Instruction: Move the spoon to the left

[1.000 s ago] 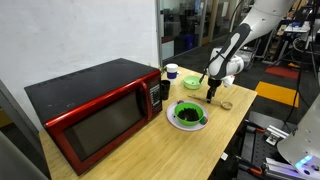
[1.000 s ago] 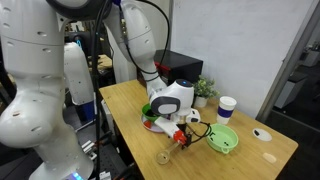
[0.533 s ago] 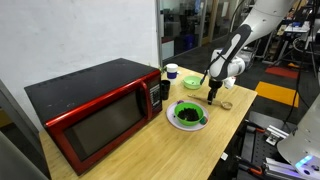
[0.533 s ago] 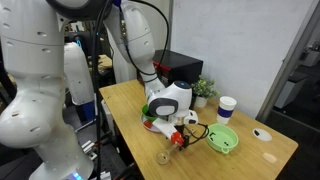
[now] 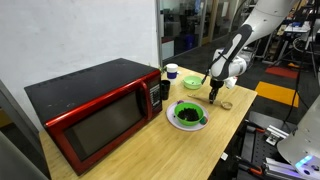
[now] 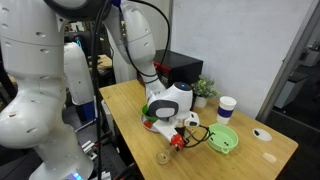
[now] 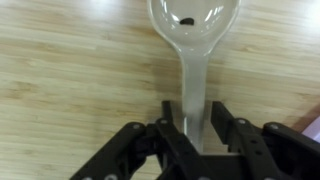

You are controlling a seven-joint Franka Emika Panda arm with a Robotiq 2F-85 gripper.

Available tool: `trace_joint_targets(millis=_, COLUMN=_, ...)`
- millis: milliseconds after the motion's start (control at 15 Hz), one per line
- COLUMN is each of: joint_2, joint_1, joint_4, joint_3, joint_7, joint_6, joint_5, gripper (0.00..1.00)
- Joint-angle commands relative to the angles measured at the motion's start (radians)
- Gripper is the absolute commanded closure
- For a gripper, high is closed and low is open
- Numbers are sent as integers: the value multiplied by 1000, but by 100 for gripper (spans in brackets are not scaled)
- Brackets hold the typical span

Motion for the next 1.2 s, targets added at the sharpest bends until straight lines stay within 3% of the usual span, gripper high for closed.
trace_joint_targets(millis=0, joint_2=-15, joint_1=-33, joint_4=-28, joint_3=33, joint_7=-13, joint_6=33, joint_5=2, gripper=82)
trace_joint_targets(millis=200, joint_2=-32, joint_1=-27, joint_4=-37, joint_3=44, joint_7=-6, joint_6=25, joint_5=4, gripper=98)
trace_joint_targets(millis=267, joint_2=-44, joint_1=-19, joint_4=-39, joint_3=43, joint_7=4, joint_6=12, joint_5=-1, gripper=94)
trace_joint_targets(millis=667, joint_2=-180, joint_1=63, joint_4=-59, joint_3=13, joint_7=119, joint_6=-86, joint_5=-73, gripper=94)
trace_joint_targets(millis=1133, joint_2=-467, joint_1=174, joint_4=-44, joint_3=9, joint_7=237, joint_6=-419, joint_5=-109, gripper=94)
